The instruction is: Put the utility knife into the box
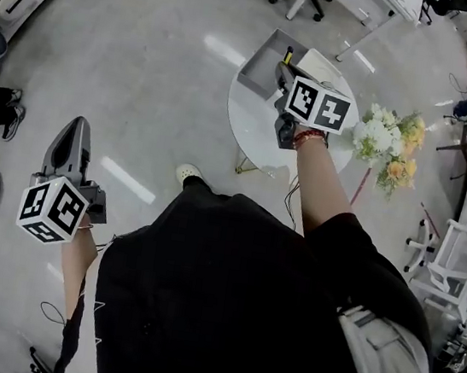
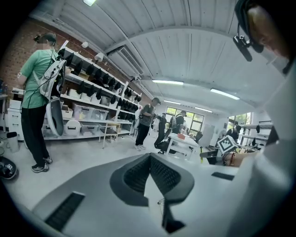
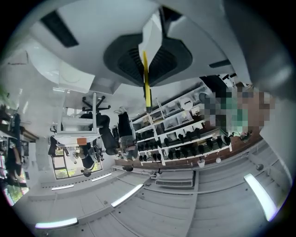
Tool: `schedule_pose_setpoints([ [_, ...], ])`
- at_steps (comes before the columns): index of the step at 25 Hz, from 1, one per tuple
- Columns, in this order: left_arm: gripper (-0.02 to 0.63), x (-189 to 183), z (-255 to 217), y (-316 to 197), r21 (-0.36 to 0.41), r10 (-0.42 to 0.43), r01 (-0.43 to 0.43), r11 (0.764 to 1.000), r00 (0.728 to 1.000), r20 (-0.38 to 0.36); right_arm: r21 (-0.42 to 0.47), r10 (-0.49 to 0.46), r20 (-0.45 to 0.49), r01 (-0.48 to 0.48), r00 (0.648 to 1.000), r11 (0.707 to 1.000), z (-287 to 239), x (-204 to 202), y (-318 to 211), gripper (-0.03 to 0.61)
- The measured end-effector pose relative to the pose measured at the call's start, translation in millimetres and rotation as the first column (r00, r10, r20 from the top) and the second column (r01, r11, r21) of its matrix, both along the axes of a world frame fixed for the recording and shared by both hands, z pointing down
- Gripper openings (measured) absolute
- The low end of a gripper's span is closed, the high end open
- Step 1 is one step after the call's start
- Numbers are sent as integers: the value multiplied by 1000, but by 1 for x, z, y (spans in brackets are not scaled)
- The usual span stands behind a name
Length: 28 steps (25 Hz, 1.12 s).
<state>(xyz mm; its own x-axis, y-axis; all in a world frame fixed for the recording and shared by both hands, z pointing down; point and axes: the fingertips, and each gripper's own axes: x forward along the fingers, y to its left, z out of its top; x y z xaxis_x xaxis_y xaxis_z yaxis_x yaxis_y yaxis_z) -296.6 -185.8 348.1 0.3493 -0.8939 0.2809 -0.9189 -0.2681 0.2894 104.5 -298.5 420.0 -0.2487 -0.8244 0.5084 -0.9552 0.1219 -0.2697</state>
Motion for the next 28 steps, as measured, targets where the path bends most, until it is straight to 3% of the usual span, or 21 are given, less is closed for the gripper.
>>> schedule_pose_setpoints([
  [15, 11, -11, 11, -92, -8, -19, 18, 1000, 998, -66, -126, 106, -24, -108, 994, 986, 53, 40, -82, 37],
  [28, 11, -9, 34, -157, -26, -39, 38, 999, 998, -49, -262, 178, 23, -166, 984, 951, 125, 64, -126, 37],
])
